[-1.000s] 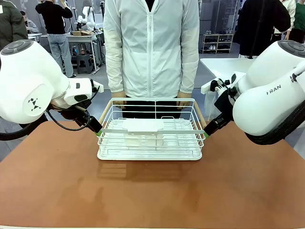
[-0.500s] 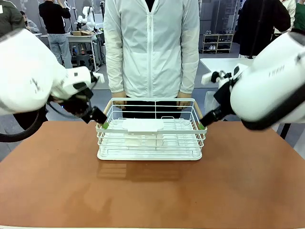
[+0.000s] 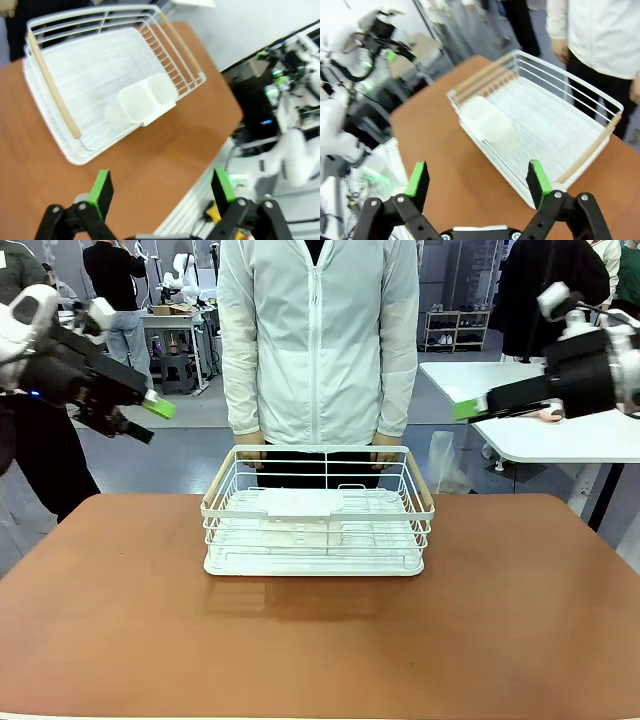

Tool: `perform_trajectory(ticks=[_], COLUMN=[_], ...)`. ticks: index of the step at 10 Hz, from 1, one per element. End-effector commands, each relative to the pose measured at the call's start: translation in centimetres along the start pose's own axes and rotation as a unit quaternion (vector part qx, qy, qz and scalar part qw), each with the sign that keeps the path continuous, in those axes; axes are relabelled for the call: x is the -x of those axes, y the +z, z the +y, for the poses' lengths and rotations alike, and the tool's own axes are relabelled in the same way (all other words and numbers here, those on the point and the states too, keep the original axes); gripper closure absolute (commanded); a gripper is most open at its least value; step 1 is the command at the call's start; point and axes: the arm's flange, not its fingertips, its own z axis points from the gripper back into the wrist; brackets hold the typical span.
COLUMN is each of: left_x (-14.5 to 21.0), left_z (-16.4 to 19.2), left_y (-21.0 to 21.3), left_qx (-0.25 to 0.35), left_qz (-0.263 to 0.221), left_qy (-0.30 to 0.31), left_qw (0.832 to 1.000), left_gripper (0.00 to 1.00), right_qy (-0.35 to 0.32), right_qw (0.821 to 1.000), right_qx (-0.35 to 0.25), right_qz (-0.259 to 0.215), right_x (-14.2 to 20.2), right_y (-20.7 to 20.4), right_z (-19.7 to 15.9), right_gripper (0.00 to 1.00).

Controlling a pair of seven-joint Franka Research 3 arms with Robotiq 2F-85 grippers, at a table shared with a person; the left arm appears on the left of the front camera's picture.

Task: Clean the table.
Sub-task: Pick up the Lint Roller when the human hands it over.

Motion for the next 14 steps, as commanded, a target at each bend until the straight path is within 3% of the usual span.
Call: perform_trajectory(ticks=[1,3,5,6,8,9,14], left_x=[1.1,3.0,4.9,5.9,7.2,7.5,8.0], left_z=[2.3,5.0,6.9,7.9,10.6,11.5,11.8], left_y=[4.2,11.0,15.2,16.7,18.7,19.8,23.5], left_qx=[0.077,0.096,0.079,0.079,0.072,0.076,0.089], left_qz=[-0.014,-0.052,-0.097,-0.107,-0.100,-0.112,-0.128], left_qy=[0.029,0.057,0.003,-0.016,0.021,0.036,0.029], left_qw=[0.997,0.992,0.992,0.991,0.992,0.990,0.987], left_gripper=[0.00,0.00,0.00,0.00,0.00,0.00,0.00], right_qy=[-0.032,-0.089,-0.168,-0.213,-0.281,-0.302,-0.319], right_qw=[0.998,0.993,0.981,0.974,0.953,0.945,0.941], right_qx=[-0.044,-0.046,-0.052,-0.062,-0.109,-0.123,-0.109], right_qz=[-0.032,-0.068,-0.077,-0.050,-0.006,0.009,-0.013], right_x=[7.6,10.1,11.1,11.4,12.2,12.9,17.3], right_y=[4.2,8.3,11.3,12.7,16.6,18.4,23.1], right_z=[2.1,2.6,2.5,2.0,1.6,1.7,2.0], right_gripper=[0.00,0.00,0.00,0.00,0.00,0.00,0.00])
